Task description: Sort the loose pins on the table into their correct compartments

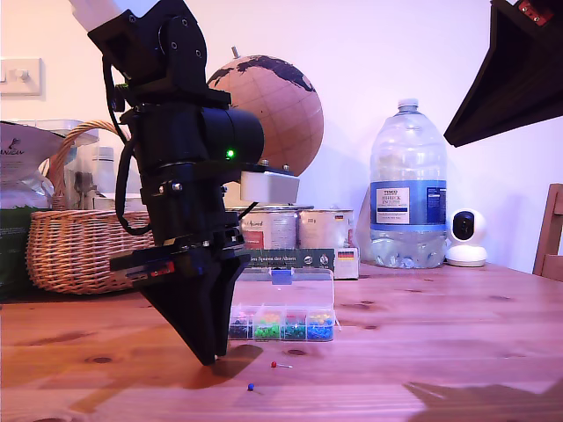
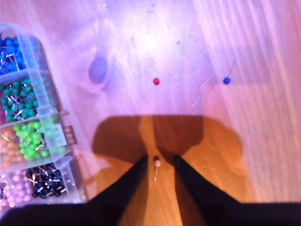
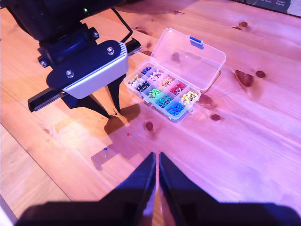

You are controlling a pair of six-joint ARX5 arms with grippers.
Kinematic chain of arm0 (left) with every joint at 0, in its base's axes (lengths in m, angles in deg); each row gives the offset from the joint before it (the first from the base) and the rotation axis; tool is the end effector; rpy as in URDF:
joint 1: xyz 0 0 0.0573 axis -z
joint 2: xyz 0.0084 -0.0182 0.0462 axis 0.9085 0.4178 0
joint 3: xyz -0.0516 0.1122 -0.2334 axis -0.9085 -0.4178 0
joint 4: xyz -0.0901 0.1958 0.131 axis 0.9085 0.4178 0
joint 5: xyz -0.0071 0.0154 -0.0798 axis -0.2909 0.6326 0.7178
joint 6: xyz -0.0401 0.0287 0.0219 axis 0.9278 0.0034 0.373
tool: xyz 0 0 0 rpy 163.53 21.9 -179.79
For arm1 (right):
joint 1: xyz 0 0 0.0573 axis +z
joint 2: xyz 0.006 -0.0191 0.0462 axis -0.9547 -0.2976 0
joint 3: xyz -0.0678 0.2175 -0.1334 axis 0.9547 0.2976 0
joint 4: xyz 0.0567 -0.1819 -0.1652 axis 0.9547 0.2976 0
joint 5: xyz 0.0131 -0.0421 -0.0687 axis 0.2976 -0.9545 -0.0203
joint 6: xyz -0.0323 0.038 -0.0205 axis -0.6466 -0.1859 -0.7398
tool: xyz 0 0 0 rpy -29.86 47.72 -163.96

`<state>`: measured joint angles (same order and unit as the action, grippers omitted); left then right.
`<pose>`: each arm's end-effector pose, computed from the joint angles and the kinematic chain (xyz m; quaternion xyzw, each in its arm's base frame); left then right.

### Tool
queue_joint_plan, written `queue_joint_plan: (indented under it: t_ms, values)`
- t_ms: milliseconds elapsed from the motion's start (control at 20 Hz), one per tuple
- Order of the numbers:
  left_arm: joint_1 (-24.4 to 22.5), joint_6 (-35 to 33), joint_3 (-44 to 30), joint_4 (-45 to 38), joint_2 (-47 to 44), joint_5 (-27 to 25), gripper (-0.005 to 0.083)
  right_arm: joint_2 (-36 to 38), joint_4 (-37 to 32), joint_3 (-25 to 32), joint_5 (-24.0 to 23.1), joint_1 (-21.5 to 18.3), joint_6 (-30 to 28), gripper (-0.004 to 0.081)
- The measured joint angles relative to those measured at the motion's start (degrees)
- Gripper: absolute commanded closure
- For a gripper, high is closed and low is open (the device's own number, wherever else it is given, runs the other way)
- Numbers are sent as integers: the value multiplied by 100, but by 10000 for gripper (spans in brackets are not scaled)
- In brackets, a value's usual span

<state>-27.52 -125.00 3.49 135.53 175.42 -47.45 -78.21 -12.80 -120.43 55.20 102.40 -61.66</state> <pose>0.2872 -0.2292 0.1510 0.5183 0.3590 -0.6164 0.4717 0.1467 0.0912 0.2483 -0.0437 0.3075 0.3451 0.8857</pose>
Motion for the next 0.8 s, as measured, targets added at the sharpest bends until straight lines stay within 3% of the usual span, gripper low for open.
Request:
queue_joint_plan:
  t_ms: [350, 500, 800]
  values:
    - [0, -2, 0, 31, 0, 2, 716, 0, -2, 0, 0, 0, 0, 783]
    - [0, 0, 0, 35, 0, 2, 791, 0, 0, 0, 0, 0, 0, 783]
    - [0, 0, 0, 31, 0, -7, 796, 0, 0, 0, 0, 0, 0, 783]
